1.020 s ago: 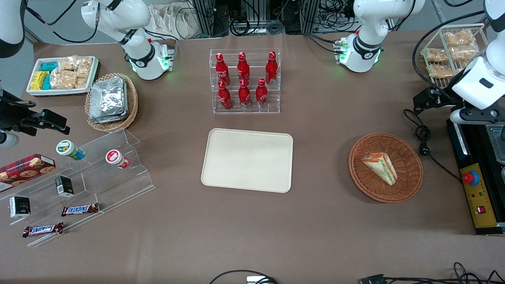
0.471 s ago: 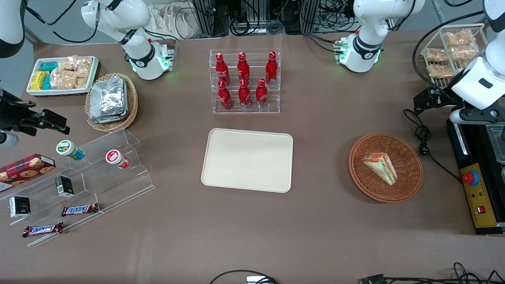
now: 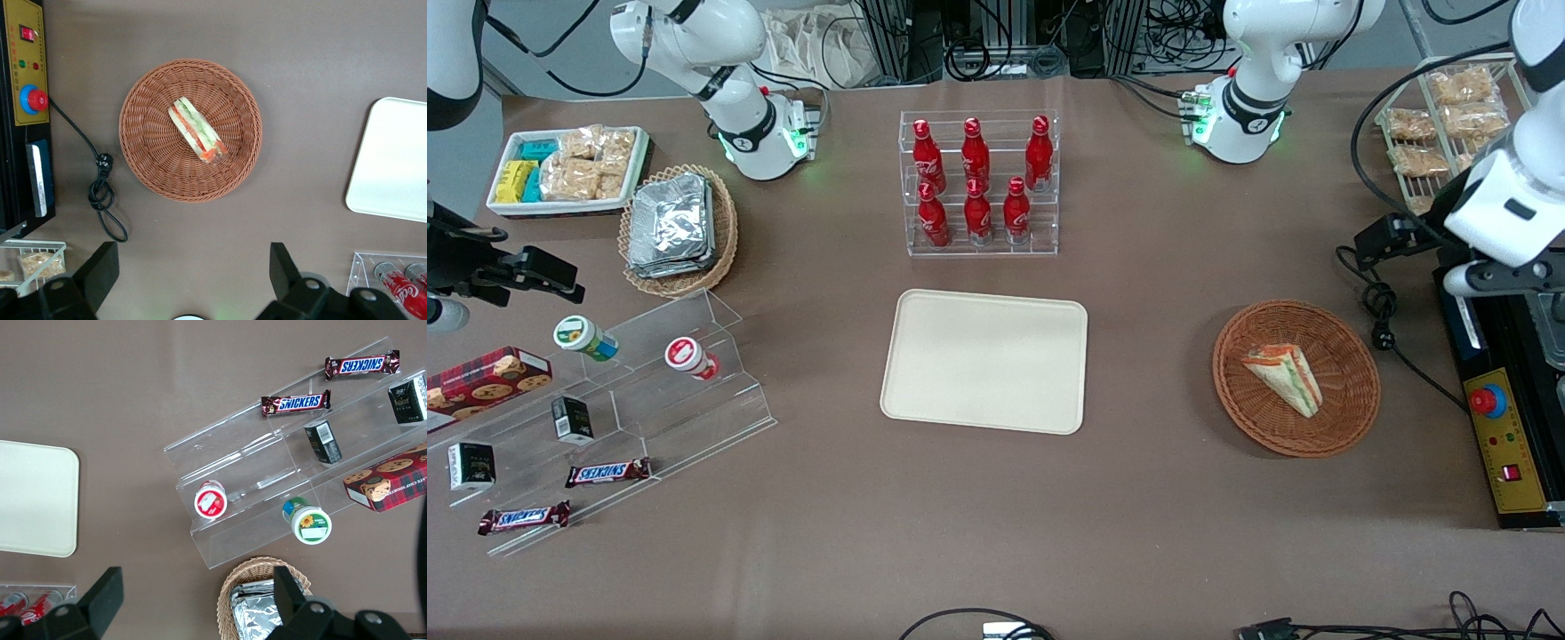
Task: Place sandwich from basket to tray
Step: 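Lower the open left gripper onto the wrapped sandwich in the basket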
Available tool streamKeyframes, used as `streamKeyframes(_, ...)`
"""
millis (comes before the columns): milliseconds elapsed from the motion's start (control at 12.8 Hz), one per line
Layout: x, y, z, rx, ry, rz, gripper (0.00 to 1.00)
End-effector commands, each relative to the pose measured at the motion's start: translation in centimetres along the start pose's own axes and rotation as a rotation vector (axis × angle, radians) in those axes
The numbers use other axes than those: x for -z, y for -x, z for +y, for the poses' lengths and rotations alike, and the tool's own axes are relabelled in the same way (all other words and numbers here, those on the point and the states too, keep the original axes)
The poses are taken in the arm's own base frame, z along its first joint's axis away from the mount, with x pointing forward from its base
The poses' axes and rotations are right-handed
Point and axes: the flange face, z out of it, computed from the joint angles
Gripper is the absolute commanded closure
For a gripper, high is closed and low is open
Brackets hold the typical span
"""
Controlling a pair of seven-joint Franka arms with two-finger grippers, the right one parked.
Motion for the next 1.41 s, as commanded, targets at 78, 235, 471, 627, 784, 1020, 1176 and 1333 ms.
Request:
streamKeyframes(78,-4.4,-3.3,-3.4,0.141,0.006,-0.05,0.0)
streamKeyframes(235,-8.1,-4.4,-2.8,0.234,-0.017,-0.086,0.0)
streamKeyframes(471,-14.3,-5.4,-1.4,0.284,-0.017,-0.079,0.0)
streamKeyframes(627,-18.0,-6.0,0.0,0.298,-0.02,-0.095,0.0)
streamKeyframes(784,-20.7,-6.8,0.4,0.296,-0.021,-0.116,0.01)
streamKeyframes(1020,-25.6,-8.3,1.0,0.361,-0.047,-0.132,0.01)
streamKeyframes(1176,-27.7,-8.7,1.0,0.362,-0.062,-0.142,0.01)
streamKeyframes(1333,-29.3,-8.9,0.8,0.363,-0.062,-0.149,0.01)
